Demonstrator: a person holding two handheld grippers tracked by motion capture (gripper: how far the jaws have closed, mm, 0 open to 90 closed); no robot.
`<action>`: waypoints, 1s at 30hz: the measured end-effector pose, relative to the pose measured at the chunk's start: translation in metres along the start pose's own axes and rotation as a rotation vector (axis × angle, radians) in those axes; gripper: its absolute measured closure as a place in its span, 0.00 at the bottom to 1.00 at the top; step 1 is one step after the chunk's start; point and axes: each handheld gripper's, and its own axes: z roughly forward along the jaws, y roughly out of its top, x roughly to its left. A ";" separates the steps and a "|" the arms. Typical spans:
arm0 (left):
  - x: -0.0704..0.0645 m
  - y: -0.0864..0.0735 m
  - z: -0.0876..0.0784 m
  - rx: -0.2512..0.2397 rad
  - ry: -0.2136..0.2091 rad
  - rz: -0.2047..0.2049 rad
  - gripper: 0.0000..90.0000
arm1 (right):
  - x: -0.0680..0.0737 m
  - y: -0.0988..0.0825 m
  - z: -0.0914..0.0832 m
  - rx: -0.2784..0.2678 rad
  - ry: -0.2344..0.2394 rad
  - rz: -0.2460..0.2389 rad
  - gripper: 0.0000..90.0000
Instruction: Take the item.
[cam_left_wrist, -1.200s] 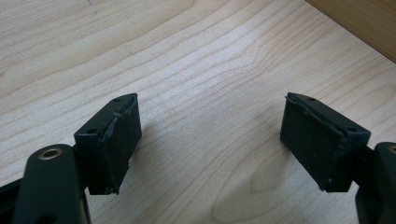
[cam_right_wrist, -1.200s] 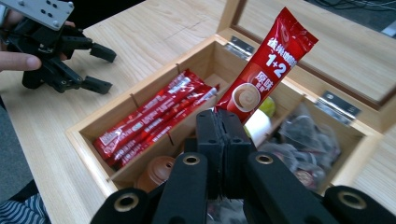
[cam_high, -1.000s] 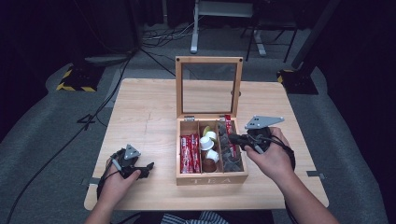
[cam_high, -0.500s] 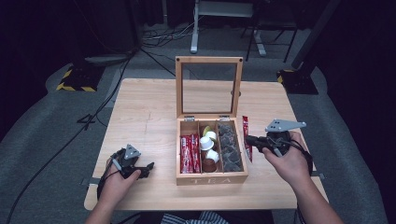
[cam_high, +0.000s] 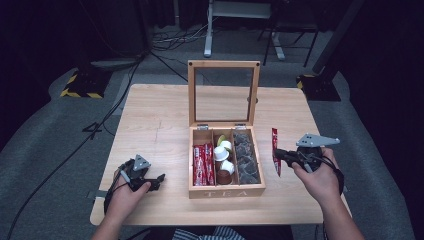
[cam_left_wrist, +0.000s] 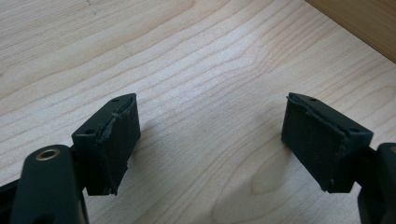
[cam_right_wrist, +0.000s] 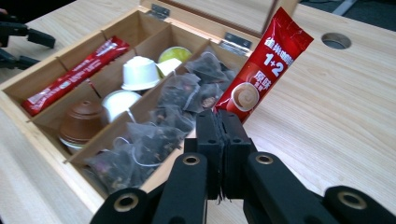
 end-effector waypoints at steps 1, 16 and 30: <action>0.000 0.000 0.000 0.000 0.000 0.000 0.22 | -0.002 -0.003 0.000 0.003 -0.008 0.004 0.99; 0.000 0.000 0.000 0.000 -0.001 0.000 0.22 | -0.025 -0.026 0.014 0.050 -0.063 0.040 0.99; 0.000 0.000 0.000 0.001 -0.001 0.001 0.22 | -0.048 -0.054 0.033 0.134 -0.085 0.090 0.99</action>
